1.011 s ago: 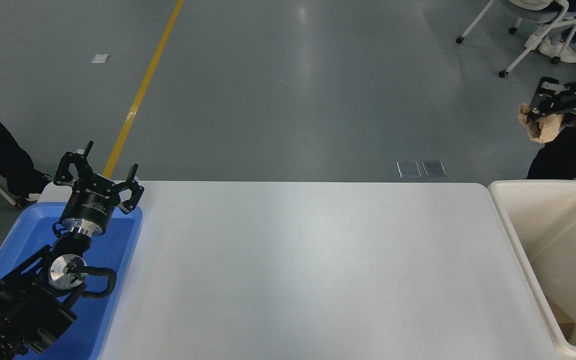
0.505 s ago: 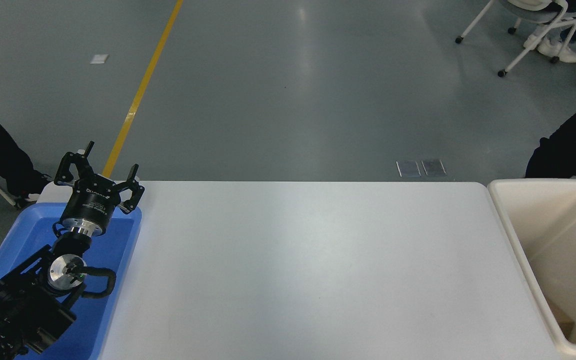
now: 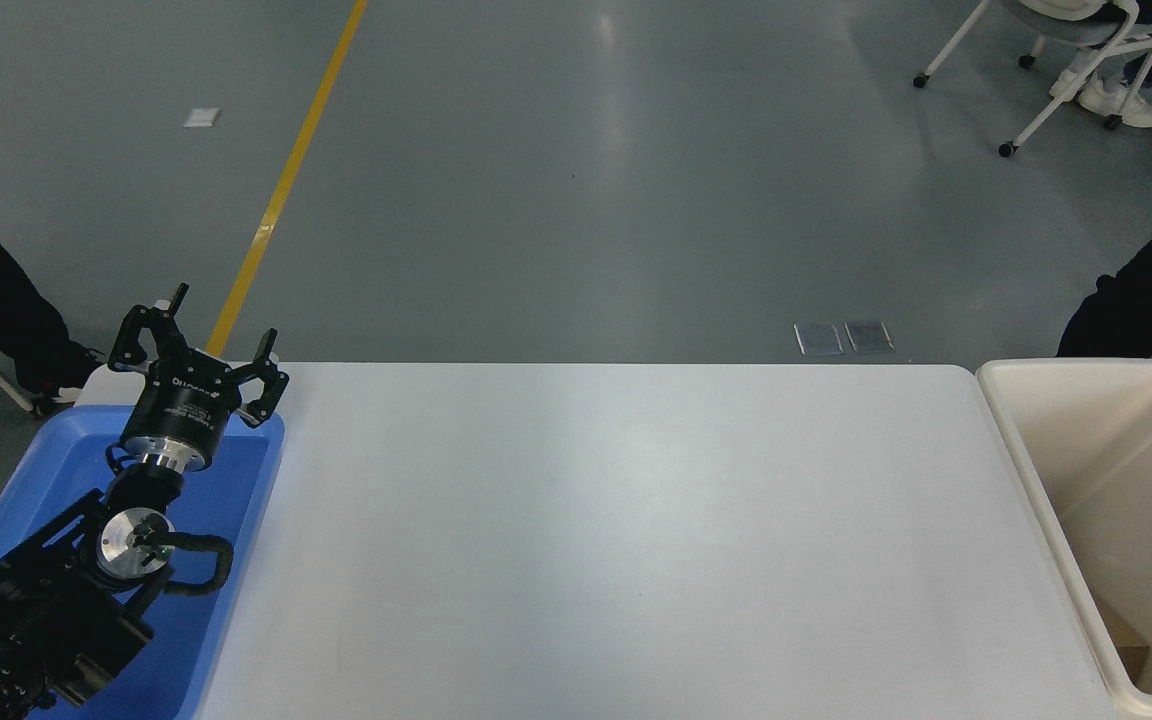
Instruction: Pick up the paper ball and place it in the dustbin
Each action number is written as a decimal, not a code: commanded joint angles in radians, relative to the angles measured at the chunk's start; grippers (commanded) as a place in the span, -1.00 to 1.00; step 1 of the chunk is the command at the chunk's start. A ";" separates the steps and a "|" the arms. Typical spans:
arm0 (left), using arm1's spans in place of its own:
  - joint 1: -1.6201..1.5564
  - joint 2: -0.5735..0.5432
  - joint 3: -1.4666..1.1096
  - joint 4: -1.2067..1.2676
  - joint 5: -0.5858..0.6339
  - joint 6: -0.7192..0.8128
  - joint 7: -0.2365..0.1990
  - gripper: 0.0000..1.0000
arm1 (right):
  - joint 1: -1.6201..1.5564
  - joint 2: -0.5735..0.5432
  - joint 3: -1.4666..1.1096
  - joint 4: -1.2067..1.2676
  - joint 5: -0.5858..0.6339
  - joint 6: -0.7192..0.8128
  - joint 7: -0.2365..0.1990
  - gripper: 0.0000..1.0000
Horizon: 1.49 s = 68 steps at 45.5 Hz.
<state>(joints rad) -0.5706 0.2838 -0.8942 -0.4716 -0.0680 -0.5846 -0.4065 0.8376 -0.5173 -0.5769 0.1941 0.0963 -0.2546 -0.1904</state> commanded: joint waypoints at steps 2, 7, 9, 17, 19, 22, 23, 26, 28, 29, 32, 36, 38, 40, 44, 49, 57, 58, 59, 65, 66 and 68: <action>0.000 0.000 0.000 -0.001 0.001 0.000 0.000 0.98 | -0.106 0.060 0.083 -0.055 0.022 -0.048 0.002 -1.00; 0.000 0.000 0.000 -0.001 0.001 0.000 0.000 0.98 | -0.114 0.062 0.083 -0.055 0.022 -0.051 0.002 -1.00; 0.000 0.000 0.000 0.001 0.001 0.000 0.000 0.98 | -0.114 0.062 0.083 -0.055 0.023 -0.051 0.002 -1.00; 0.000 0.000 0.000 0.001 0.001 0.000 0.000 0.98 | -0.118 0.063 0.084 -0.053 0.040 -0.051 0.002 0.45; 0.000 0.000 0.000 -0.001 -0.001 0.000 0.000 0.98 | -0.123 0.069 0.083 -0.053 0.040 -0.051 0.002 0.68; 0.000 0.000 0.000 -0.001 -0.001 0.000 0.000 0.98 | -0.127 0.077 0.083 -0.053 0.040 -0.051 0.002 0.97; 0.000 0.000 0.000 0.001 -0.001 0.000 0.000 0.98 | -0.127 0.077 0.083 -0.053 0.042 -0.051 0.002 0.99; 0.000 0.000 0.000 -0.001 0.001 0.000 0.000 0.98 | -0.129 0.080 0.083 -0.051 0.040 -0.051 0.002 0.99; 0.000 0.000 0.000 0.001 -0.001 0.000 0.000 0.98 | -0.130 0.083 0.083 -0.051 0.040 -0.051 0.002 0.99; 0.000 0.000 0.000 -0.001 -0.001 0.000 0.000 0.98 | -0.130 0.083 0.083 -0.051 0.040 -0.051 0.002 0.99; 0.000 0.000 0.000 0.001 -0.001 0.000 0.000 0.98 | -0.133 0.085 0.081 -0.051 0.040 -0.051 0.002 1.00; 0.000 0.000 0.000 -0.001 -0.001 0.000 0.000 0.98 | -0.133 0.097 0.081 -0.051 0.040 -0.051 0.002 1.00; 0.000 0.000 0.000 -0.001 -0.001 0.000 0.000 0.98 | -0.133 0.102 0.080 -0.051 0.040 -0.049 0.002 1.00; 0.000 0.000 0.000 -0.001 -0.001 0.000 0.000 0.98 | -0.130 0.105 0.078 -0.051 0.040 -0.049 0.002 1.00; 0.000 0.000 0.000 0.001 -0.001 -0.001 0.000 0.98 | -0.121 0.114 0.077 -0.048 0.040 -0.049 0.002 1.00; 0.000 0.000 0.000 0.001 -0.001 -0.001 0.000 0.98 | -0.091 0.129 0.078 -0.041 0.039 -0.048 0.002 1.00; 0.000 0.000 0.000 0.001 -0.001 -0.001 0.000 0.98 | 0.012 0.180 0.083 -0.030 0.040 -0.042 0.002 1.00; 0.000 0.000 0.000 0.001 -0.001 -0.001 0.000 0.98 | 0.029 0.183 0.083 -0.028 0.040 -0.038 0.000 1.00; 0.000 0.000 0.000 -0.001 0.001 -0.001 0.000 0.98 | 0.046 0.184 0.084 -0.022 0.042 -0.038 0.000 1.00; 0.000 0.000 0.000 -0.001 0.001 -0.001 0.000 0.98 | 0.143 0.184 0.172 0.042 0.042 -0.035 0.000 1.00; 0.000 0.000 0.000 -0.001 0.001 -0.001 0.000 0.98 | 0.156 0.184 0.195 0.048 0.042 -0.035 0.000 1.00; 0.000 0.000 0.000 -0.001 0.001 -0.001 0.000 0.98 | 0.191 0.184 0.238 0.073 0.040 -0.038 0.000 1.00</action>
<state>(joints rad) -0.5707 0.2838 -0.8943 -0.4719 -0.0688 -0.5860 -0.4065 0.8908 -0.3488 -0.4429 0.1951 0.1375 -0.2944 -0.1899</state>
